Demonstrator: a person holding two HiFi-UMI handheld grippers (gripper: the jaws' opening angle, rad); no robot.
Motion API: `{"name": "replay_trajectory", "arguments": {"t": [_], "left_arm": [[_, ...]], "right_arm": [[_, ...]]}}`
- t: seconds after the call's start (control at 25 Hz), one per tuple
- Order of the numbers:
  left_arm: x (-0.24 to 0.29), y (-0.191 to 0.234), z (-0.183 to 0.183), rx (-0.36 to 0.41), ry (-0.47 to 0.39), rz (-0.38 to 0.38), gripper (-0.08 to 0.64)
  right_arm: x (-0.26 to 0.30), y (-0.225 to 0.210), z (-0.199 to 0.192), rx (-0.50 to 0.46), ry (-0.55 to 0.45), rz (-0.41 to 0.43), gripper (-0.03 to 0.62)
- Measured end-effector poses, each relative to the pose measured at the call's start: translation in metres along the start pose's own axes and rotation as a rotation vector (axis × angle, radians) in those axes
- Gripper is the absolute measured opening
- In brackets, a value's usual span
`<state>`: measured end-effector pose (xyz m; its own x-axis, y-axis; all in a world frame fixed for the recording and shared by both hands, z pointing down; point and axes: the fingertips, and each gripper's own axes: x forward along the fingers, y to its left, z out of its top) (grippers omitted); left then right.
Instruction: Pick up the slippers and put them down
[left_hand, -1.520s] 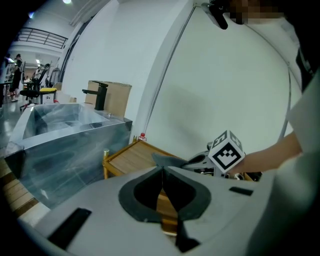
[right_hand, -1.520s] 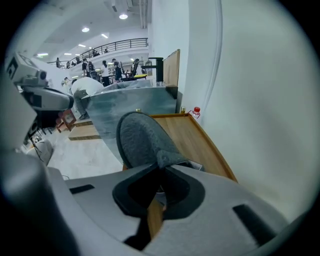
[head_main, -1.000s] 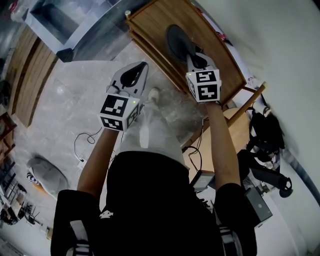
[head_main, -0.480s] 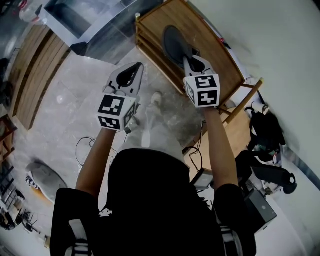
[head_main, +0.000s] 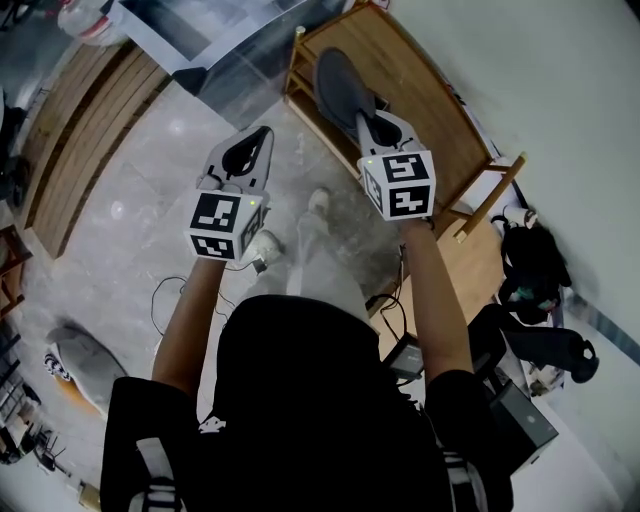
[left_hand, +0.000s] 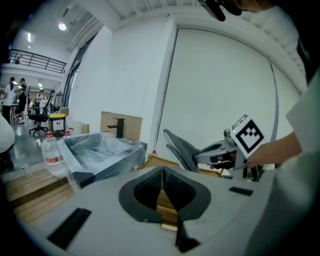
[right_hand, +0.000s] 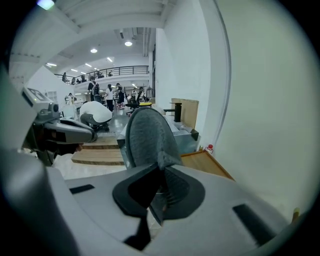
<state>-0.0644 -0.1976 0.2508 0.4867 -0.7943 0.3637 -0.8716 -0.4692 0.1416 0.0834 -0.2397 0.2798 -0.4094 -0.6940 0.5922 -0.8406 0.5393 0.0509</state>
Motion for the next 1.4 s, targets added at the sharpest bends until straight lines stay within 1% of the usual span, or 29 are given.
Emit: {"name": "replay_trajectory", "arguments": {"t": [0.16,0.44,0.72,1.0,1.16,1.24,1.4], "left_arm": [[-0.029,0.016,-0.005,0.007,-0.011,0.025,0.006],[-0.08,0.037,-0.019,0.003,-0.025,0.071,0.006],[-0.115,0.049,-0.037,-0.001,-0.027,0.085,0.006],[-0.135,0.051,-0.061,-0.007,-0.005,0.083,0.006],[-0.138,0.051,-0.074,-0.007,0.02,0.075,0.006],[-0.138,0.055,-0.08,0.0,0.033,0.083,0.006],[-0.137,0.06,-0.086,-0.04,0.035,0.107,0.006]], "right_arm": [[-0.006,0.032,0.009,-0.013,-0.025,0.013,0.003],[-0.018,0.084,0.011,-0.027,-0.043,0.032,0.003],[-0.027,0.117,0.005,-0.027,-0.053,0.031,0.003],[-0.033,0.143,-0.014,-0.01,-0.042,0.038,0.003],[-0.028,0.153,-0.032,-0.011,-0.007,0.051,0.003],[-0.023,0.16,-0.04,-0.015,0.009,0.063,0.003],[-0.018,0.167,-0.058,-0.015,0.039,0.091,0.003]]}}
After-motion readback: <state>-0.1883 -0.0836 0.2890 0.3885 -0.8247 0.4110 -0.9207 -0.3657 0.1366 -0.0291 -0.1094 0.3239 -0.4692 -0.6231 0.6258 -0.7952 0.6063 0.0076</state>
